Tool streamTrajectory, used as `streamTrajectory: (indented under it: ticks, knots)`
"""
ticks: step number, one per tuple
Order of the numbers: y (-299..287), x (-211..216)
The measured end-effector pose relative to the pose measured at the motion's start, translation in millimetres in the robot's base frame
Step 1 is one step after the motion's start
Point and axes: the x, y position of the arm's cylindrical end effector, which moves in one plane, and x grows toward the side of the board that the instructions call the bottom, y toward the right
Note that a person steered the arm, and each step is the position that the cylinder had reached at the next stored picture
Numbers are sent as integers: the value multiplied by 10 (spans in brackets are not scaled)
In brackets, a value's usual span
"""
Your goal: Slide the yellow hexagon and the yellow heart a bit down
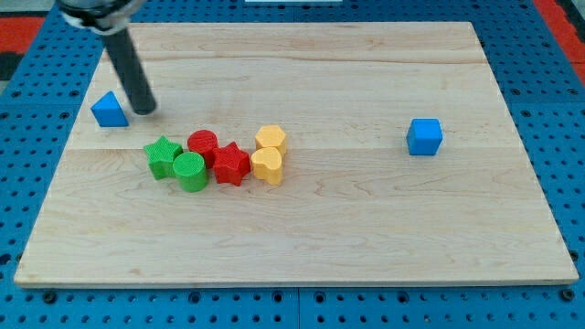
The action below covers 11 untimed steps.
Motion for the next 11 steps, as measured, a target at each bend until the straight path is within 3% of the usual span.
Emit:
streamTrajectory:
  ticks: [3,4,7,10,11]
  knots:
    - [1425,-1]
    - [1608,5]
    - [1603,47]
    - [1163,653]
    - [1268,529]
